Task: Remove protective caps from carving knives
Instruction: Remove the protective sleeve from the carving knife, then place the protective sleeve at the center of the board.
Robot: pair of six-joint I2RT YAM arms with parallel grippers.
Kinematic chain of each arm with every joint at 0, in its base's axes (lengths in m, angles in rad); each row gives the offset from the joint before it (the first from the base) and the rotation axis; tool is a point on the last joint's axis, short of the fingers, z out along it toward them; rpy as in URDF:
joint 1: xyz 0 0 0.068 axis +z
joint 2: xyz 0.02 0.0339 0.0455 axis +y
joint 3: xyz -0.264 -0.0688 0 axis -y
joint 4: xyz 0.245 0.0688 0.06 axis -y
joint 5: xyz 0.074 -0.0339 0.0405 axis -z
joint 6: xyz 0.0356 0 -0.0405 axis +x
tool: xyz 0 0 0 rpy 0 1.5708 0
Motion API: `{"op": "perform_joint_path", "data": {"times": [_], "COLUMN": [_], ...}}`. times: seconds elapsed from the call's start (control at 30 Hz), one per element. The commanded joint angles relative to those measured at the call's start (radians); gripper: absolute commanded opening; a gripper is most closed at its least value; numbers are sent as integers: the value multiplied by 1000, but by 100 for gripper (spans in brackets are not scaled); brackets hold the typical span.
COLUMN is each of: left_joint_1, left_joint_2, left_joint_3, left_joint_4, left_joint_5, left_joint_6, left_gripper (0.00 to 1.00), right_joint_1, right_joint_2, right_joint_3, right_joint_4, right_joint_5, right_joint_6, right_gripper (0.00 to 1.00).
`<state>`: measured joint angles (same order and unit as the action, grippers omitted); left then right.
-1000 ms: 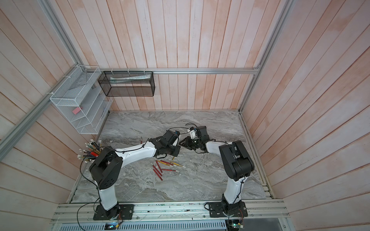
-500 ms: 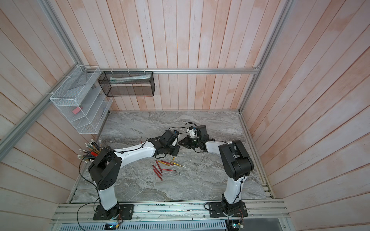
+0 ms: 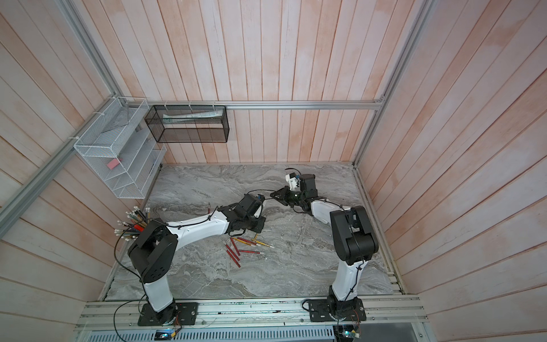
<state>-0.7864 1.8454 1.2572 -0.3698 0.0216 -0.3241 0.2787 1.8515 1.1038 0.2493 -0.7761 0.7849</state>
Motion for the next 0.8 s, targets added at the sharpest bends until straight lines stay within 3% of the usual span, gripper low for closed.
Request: {"op": "perform_joint_path", "data": {"times": [0.0, 0.27, 0.77], "left_joint_1": [1, 98, 303], "left_joint_2": [-9, -44, -69], "left_joint_3": [-14, -36, -82], "left_joint_4": [-19, -47, -73], "left_joint_5": [-19, -78, -108], "left_joint_6": [-9, -49, -66], "left_gripper": [0, 0, 0], "right_joint_1": [-5, -12, -24], "right_joint_2": [3, -106, -253], "right_joint_3": [41, -41, -256], "right_joint_4": [-127, -440, -533], "right_joint_5": [89, 494, 644], "right_joint_6": [-91, -349, -404], "right_gripper": [0, 0, 0]}}
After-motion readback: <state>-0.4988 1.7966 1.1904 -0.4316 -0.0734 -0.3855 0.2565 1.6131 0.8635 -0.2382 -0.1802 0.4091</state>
